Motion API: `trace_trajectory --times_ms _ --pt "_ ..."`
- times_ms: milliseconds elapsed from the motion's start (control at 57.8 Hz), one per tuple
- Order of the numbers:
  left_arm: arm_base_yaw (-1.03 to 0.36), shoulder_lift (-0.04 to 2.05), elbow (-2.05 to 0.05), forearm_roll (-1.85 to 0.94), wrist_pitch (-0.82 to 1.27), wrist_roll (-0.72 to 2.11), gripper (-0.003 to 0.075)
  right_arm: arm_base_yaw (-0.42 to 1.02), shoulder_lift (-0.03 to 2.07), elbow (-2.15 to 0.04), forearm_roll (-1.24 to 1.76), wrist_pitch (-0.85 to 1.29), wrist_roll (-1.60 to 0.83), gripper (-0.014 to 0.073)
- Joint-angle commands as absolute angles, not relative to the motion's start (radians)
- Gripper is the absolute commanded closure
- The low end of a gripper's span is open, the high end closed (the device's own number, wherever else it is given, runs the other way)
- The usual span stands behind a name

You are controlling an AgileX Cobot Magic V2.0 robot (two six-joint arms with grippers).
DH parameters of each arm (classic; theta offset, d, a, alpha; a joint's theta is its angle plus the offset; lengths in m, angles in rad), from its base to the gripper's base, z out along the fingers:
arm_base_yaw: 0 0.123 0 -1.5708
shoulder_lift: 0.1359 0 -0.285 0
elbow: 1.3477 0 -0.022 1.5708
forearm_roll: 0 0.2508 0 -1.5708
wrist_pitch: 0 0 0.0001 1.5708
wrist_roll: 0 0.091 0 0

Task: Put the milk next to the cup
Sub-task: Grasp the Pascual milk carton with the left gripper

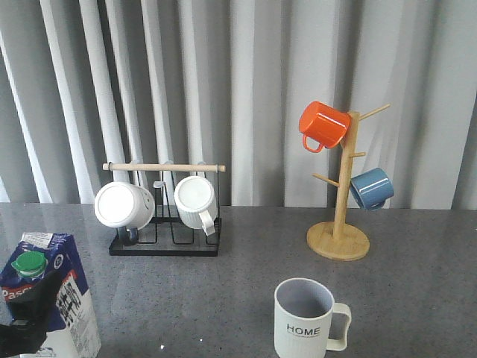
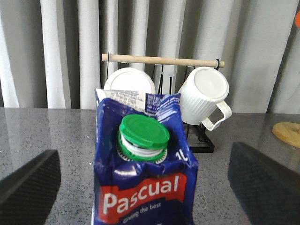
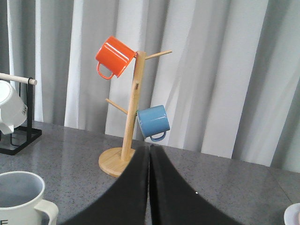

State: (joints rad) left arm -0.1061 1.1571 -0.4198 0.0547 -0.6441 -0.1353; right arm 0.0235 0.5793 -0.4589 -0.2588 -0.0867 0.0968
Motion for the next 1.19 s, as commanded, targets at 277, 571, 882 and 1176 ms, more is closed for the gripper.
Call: trace_trajectory --times_ms 277,571,882,1176 --pt "-0.112 1.197 -0.515 0.038 -0.693 -0.093 0.0029 0.018 0.578 -0.49 -0.265 -0.154 0.093 0.0603" --pt "-0.112 1.271 -0.525 0.038 -0.724 -0.093 0.004 0.018 0.578 -0.49 -0.265 -0.154 0.093 0.0603" --pt "-0.112 1.369 -0.525 0.028 -0.824 -0.101 0.0087 0.018 0.578 -0.49 -0.265 -0.154 0.093 0.0603" --pt "-0.112 1.392 -0.525 0.029 -0.853 -0.103 0.0361 0.018 0.578 -0.49 -0.265 -0.154 0.093 0.0603"
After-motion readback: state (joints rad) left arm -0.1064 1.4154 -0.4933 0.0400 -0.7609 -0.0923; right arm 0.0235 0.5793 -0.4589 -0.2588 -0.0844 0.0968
